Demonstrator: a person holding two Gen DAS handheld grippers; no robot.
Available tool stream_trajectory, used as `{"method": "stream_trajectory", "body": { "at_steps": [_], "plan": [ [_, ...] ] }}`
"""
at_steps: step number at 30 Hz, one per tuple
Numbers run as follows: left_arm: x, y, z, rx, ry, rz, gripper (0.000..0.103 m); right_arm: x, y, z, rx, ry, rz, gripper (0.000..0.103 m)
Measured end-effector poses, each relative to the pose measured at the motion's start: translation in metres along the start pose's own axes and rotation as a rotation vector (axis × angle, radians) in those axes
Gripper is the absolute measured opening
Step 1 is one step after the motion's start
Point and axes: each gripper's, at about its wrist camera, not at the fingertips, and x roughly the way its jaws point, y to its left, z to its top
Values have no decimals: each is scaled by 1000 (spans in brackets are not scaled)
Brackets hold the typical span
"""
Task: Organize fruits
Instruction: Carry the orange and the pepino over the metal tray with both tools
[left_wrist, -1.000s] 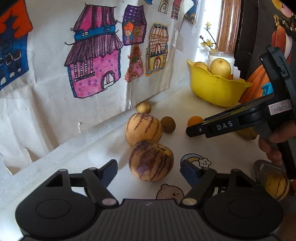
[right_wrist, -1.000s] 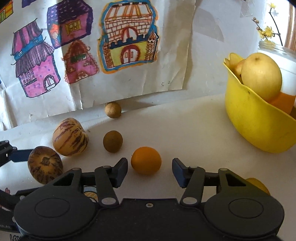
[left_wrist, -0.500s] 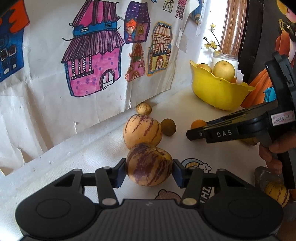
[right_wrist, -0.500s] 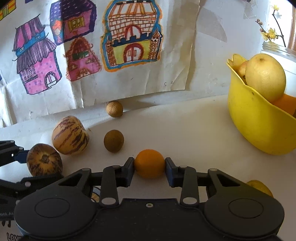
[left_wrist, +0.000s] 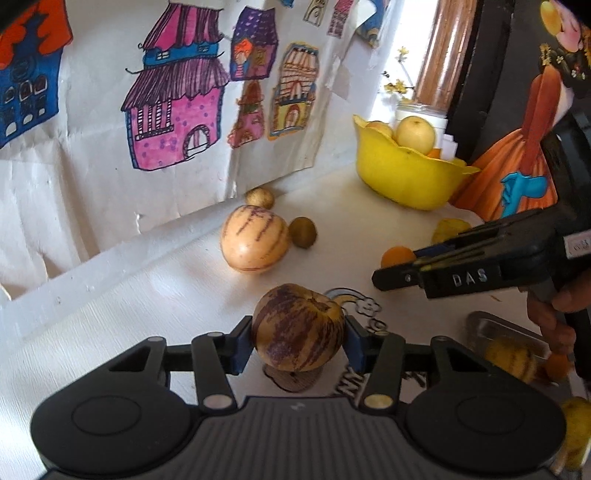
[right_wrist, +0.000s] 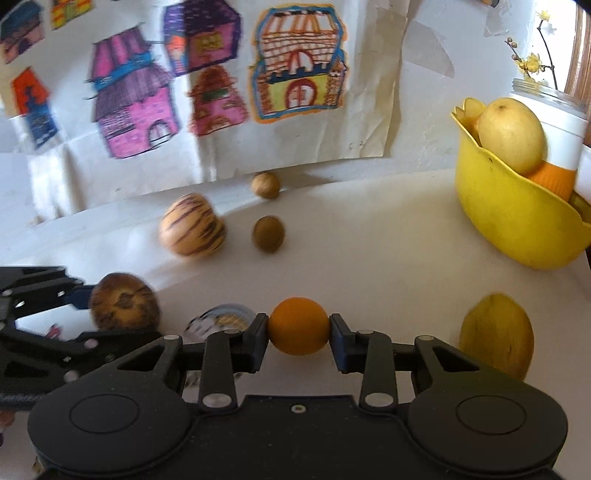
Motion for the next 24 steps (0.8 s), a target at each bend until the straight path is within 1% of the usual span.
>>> {"method": "stream_trajectory", "body": {
  "at_steps": [4, 10, 15, 19, 24],
  "plan": [
    [-11, -7, -4, 1, -9, -28, 54, -24, 10, -16, 10, -4, -1, 37],
    [-32, -20, -15, 0, -21, -90, 54, -70, 21, -45, 52, -19, -30, 37],
    [-55, -34, -26, 24, -30, -142, 54, -112, 27, -67, 91, -62, -50, 37],
    [-76, -44, -35, 47, -37, -178, 54, -147, 30, -91, 152, -101, -67, 37],
    [-95, -55, -46, 66, -41, -213, 54, -179, 39, -121, 212, -129, -88, 37]
  ]
}}
